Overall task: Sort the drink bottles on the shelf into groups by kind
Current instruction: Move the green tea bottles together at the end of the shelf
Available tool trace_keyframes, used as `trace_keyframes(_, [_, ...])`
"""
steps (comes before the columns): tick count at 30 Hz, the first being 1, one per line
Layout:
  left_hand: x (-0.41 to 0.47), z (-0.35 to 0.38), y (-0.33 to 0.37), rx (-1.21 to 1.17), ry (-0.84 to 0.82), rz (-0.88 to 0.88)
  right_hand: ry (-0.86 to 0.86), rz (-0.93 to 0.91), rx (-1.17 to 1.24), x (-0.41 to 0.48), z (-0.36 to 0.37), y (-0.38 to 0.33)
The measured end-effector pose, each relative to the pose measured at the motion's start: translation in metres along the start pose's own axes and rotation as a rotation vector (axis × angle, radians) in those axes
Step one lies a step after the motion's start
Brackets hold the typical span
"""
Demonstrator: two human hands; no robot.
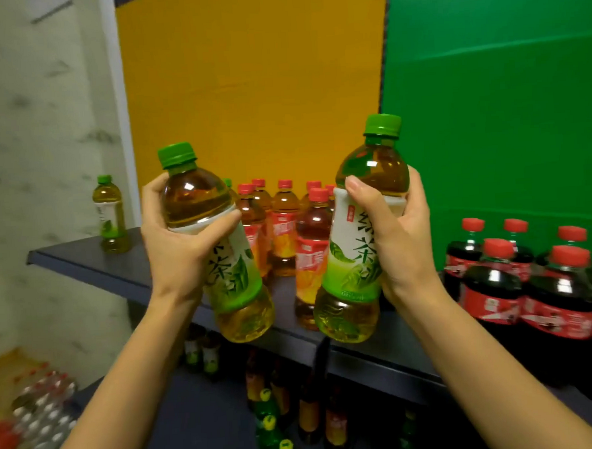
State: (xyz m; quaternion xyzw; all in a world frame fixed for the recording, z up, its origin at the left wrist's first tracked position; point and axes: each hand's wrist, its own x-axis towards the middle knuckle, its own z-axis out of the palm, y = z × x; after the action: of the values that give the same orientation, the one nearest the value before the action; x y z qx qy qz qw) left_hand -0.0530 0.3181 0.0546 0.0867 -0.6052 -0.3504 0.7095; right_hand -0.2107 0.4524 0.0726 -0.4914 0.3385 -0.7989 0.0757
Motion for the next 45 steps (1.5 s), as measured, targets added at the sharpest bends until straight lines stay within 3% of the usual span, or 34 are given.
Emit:
trace_keyframes(11, [0.056,-0.183,-0.036,0.155,0.008,-0.011,0.026,0.062,0.046,-0.019,0.163,0.092])
trace_keyframes(17, [0.074,-0.248,-0.058,0.268,-0.013,-0.020,0.015,0.100,-0.031,-0.019,0.232,0.145])
trace_keyframes(25, [0.116,-0.296,-0.098,0.329,0.002,0.025,0.005,0.159,-0.125,0.009,0.301,0.232])
trace_keyframes(35, [0.201,-0.340,-0.192,0.413,-0.017,0.054,0.040,0.088,-0.277,0.070,0.376,0.354])
trace_keyframes(45, [0.271,-0.356,-0.275,0.399,-0.059,0.079,0.090,0.177,-0.362,0.129,0.411,0.448])
